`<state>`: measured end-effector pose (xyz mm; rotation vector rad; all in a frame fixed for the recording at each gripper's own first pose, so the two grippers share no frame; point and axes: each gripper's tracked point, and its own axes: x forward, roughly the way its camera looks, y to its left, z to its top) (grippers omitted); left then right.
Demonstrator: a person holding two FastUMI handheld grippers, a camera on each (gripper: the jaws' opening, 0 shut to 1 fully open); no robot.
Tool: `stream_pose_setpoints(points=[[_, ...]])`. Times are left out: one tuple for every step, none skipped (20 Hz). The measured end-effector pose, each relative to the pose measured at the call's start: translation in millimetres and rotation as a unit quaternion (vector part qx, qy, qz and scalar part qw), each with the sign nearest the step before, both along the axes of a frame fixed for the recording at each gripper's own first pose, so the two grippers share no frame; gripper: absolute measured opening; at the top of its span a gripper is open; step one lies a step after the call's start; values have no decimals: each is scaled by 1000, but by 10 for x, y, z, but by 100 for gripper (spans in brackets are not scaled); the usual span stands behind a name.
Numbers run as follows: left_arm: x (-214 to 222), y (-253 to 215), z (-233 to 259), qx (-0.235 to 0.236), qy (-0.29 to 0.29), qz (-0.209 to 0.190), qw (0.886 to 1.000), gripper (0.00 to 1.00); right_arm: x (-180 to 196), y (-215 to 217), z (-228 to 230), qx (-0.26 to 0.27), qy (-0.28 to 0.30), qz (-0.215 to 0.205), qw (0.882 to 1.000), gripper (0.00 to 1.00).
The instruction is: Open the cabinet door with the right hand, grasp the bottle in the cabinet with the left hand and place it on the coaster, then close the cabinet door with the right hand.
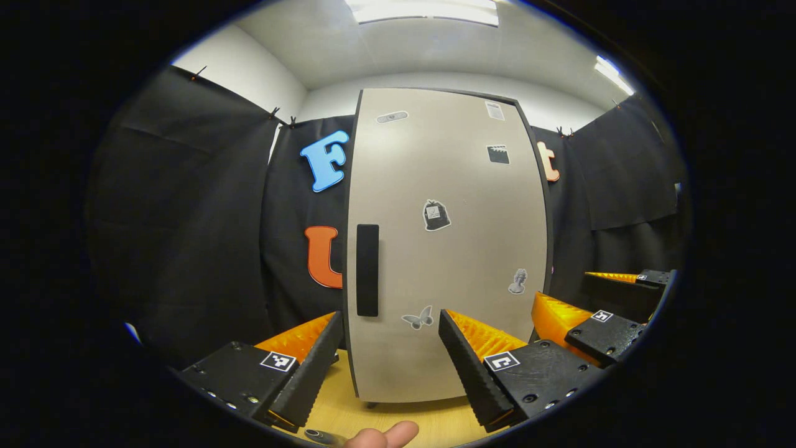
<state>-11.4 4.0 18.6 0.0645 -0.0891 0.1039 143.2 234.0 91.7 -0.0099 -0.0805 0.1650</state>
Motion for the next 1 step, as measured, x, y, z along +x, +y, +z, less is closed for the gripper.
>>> stream_pose_setpoints(points=[[0, -8, -6, -2, 0, -2, 1000, 94, 1, 0, -4, 1, 1, 0, 1000, 98]])
